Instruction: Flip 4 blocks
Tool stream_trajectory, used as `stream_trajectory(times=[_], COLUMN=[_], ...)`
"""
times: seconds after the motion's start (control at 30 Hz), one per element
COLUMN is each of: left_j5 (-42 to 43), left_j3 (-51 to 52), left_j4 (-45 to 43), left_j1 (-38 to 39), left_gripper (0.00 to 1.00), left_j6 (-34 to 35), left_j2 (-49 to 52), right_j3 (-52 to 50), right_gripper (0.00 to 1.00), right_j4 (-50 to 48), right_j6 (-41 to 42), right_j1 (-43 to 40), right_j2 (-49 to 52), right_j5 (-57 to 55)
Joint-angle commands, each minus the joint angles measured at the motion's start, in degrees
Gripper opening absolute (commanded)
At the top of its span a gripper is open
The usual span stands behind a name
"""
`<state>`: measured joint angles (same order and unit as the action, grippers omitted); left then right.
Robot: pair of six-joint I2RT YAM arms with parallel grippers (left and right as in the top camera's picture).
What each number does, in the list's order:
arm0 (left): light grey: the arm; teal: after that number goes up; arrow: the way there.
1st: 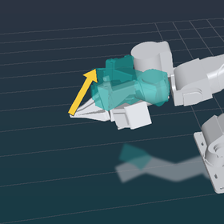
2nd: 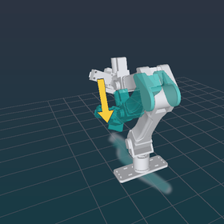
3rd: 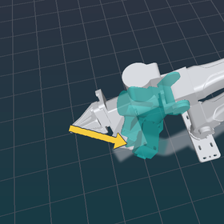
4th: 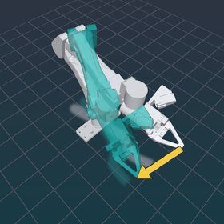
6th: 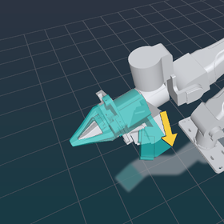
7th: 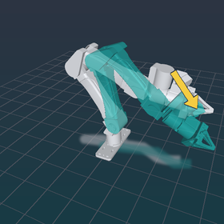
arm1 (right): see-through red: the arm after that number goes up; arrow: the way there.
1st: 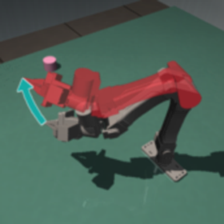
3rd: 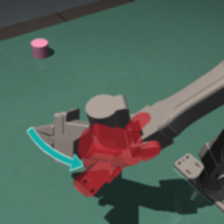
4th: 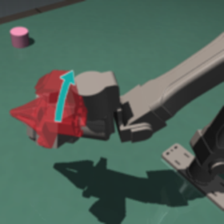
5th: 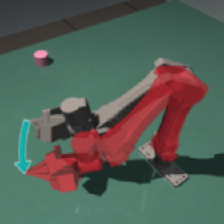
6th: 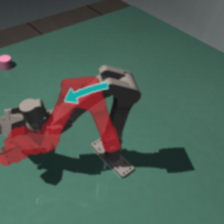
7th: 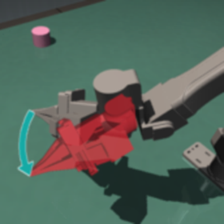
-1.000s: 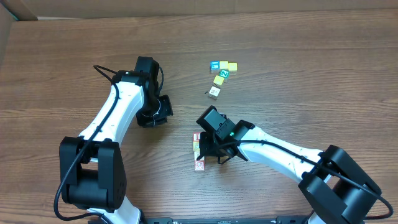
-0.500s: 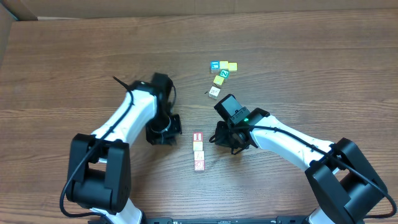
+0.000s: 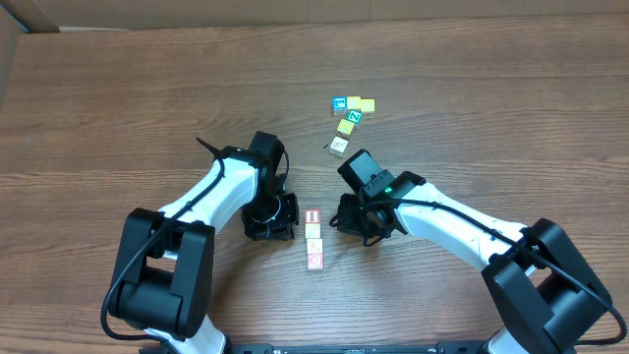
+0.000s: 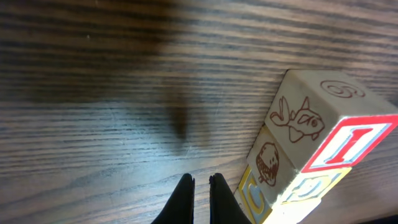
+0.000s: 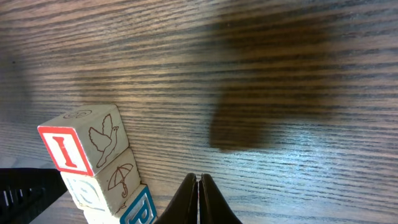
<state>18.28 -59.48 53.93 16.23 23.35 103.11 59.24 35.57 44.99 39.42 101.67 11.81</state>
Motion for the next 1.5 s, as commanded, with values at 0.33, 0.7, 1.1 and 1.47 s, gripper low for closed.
stream_trajectory(times=[0.33, 0.7, 1.1, 1.47], left_j5=[3.26, 5.09, -6.36, -6.47], left_j3=[0.42, 0.50, -0.15, -5.09], left_j4=[-1.90, -1.68, -0.87, -5.01], left_j1=[1.25, 2.97, 1.49, -3.58], left_gripper=[0.04, 0.04, 0.04, 0.10], left_j6=[-0.87, -0.87, -0.85, -0.87], left_j2=[0.66, 0.66, 0.66, 0.66], right_j3=[0.83, 0.83, 0.83, 0.90], right_gripper=[0.05, 0.05, 0.08, 0.41], right_j4=[-0.13, -0.11, -1.09, -3.34], right_j6=[-0.26, -0.24, -0.74, -5.66], right_j1=[0.09, 0.09, 0.09, 0.07], right_j2=[0.11, 0.11, 0.11, 0.02], right_j5=[0.24, -0.35, -0.35, -2.45])
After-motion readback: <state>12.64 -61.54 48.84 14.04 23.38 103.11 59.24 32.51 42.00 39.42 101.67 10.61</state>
